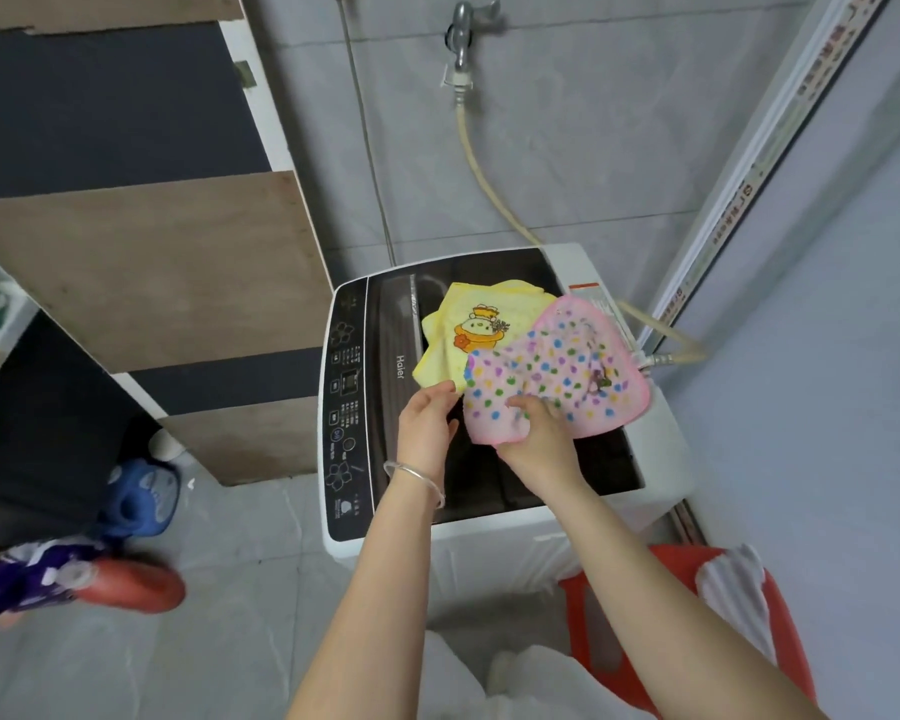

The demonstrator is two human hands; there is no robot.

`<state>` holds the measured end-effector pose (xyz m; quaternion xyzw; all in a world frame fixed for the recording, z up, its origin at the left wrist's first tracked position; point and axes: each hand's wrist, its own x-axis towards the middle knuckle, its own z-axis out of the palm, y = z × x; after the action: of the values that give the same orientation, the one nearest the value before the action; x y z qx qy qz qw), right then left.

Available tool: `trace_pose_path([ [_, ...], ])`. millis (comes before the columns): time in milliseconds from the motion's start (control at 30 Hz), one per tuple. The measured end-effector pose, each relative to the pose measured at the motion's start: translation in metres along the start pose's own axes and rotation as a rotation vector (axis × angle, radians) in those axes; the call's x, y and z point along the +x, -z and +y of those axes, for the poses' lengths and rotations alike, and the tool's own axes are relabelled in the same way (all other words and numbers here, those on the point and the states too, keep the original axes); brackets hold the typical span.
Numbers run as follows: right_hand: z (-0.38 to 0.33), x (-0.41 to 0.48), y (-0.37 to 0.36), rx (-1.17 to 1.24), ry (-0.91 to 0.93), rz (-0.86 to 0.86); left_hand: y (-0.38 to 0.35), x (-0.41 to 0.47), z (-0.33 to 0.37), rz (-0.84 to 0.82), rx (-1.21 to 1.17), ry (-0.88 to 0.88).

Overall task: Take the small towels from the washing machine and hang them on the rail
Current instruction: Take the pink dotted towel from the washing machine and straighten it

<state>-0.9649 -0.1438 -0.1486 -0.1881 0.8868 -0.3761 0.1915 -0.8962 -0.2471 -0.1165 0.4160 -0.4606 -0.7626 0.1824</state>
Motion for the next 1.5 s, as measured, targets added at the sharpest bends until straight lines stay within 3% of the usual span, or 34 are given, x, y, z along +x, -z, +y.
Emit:
trace_pose_path([
  [267,0.009,0.023,-0.022,-0.400,0.056,0.052,0.005,0.053,0.017,-0.082,0.099,0.055],
  [633,-0.037,0.046,-0.012,-0.096,-0.098,0.333,-0.004,0.096,0.043,-0.371,0.325,0.119],
  [933,-0.105,0.058,0.021,-0.008,-0.016,0.432,-0.012,0.096,0.052,-0.708,0.343,-0.064],
  [1000,-0.117,0.057,0.026,0.046,0.007,0.478,-0.015,0.091,0.054,-0.672,0.309,-0.121],
  [1167,-0.148,0.049,0.045,0.131,0.093,0.565,-0.012,0.098,0.064,-0.397,0.367,-0.324],
  [1300,-0.164,0.048,0.057,0.147,0.133,0.639,-0.005,0.100,0.078,-0.287,0.297,-0.378],
  [1433,-0.171,0.051,0.062,0.185,0.143,0.653,-0.002,0.103,0.090,-0.042,0.363,-0.518],
  [1500,-0.172,0.054,0.058,0.182,0.117,0.621,-0.005,0.100,0.095,0.000,0.364,-0.540],
])
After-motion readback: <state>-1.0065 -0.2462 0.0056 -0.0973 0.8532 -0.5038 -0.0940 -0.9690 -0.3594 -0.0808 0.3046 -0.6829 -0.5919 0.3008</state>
